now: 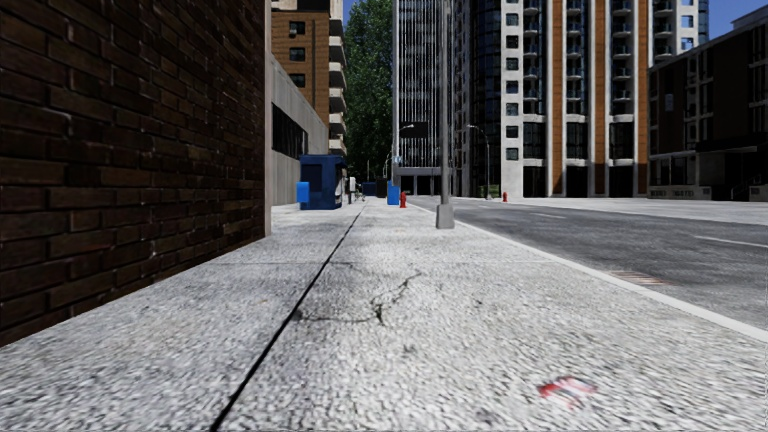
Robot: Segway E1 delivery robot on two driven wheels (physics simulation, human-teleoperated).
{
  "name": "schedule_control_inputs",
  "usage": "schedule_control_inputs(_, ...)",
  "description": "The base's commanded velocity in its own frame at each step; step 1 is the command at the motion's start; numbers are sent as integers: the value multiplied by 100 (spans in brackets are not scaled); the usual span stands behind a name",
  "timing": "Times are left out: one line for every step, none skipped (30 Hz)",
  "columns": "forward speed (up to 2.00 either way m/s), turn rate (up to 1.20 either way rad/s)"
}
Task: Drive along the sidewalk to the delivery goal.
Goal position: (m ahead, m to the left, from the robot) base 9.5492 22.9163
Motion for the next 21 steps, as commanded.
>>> schedule_control_inputs(200, 0)
schedule_control_inputs(200, 0)
schedule_control_inputs(200, 0)
schedule_control_inputs(200, 0)
schedule_control_inputs(200, 0)
schedule_control_inputs(200, 0)
schedule_control_inputs(200, 0)
schedule_control_inputs(200, 0)
schedule_control_inputs(200, 0)
schedule_control_inputs(200, 0)
schedule_control_inputs(200, 0)
schedule_control_inputs(200, 0)
schedule_control_inputs(200, 0)
schedule_control_inputs(200, 0)
schedule_control_inputs(200, 0)
schedule_control_inputs(200, 0)
schedule_control_inputs(200, 0)
schedule_control_inputs(200, 0)
schedule_control_inputs(200, 0)
schedule_control_inputs(200, 0)
schedule_control_inputs(200, 0)
